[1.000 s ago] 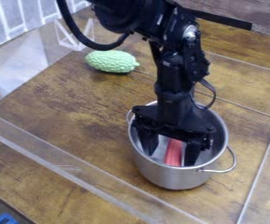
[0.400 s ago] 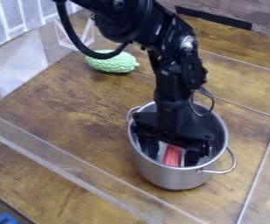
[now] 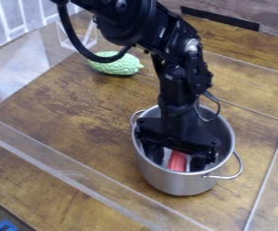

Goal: Move the pink spoon to the left

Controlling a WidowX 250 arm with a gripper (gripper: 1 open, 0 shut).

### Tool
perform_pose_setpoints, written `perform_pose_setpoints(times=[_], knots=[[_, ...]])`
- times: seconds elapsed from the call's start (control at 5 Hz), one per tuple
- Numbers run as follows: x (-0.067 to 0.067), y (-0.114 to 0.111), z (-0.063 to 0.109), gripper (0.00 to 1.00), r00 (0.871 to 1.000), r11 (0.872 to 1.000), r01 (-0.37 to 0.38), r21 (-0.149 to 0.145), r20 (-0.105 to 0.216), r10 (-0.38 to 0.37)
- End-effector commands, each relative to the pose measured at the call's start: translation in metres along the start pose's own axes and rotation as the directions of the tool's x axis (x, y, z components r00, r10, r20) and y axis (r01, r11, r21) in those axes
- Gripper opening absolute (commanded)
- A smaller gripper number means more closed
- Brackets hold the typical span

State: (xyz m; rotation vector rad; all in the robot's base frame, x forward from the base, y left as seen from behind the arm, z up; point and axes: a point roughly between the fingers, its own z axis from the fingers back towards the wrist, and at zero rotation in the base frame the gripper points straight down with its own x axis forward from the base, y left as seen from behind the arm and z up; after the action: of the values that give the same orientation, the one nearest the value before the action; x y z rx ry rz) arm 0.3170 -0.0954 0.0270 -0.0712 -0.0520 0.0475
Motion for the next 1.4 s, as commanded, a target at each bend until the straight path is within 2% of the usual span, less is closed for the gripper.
perform_pose_setpoints(times=[0.0,0.2,0.4,0.8,1.0,1.2], knots=[[0.006,-0.001,0.012,1.0,0.999,1.0,-0.002,-0.017,0.041,0.003],[0.006,0.0,0.013,0.0,0.999,1.0,-0.004,-0.021,0.042,0.005],[0.006,0.001,0.014,0.0,0.999,1.0,-0.005,-0.016,0.039,0.006],[0.004,0.002,0.036,0.0,1.0,1.0,0.002,0.026,0.017,-0.002],[0.004,0.002,0.05,0.0,1.0,0.999,0.003,0.042,0.019,-0.004],[0.008,0.007,0.081,0.0,0.999,0.997,-0.003,0.08,0.047,-0.001]])
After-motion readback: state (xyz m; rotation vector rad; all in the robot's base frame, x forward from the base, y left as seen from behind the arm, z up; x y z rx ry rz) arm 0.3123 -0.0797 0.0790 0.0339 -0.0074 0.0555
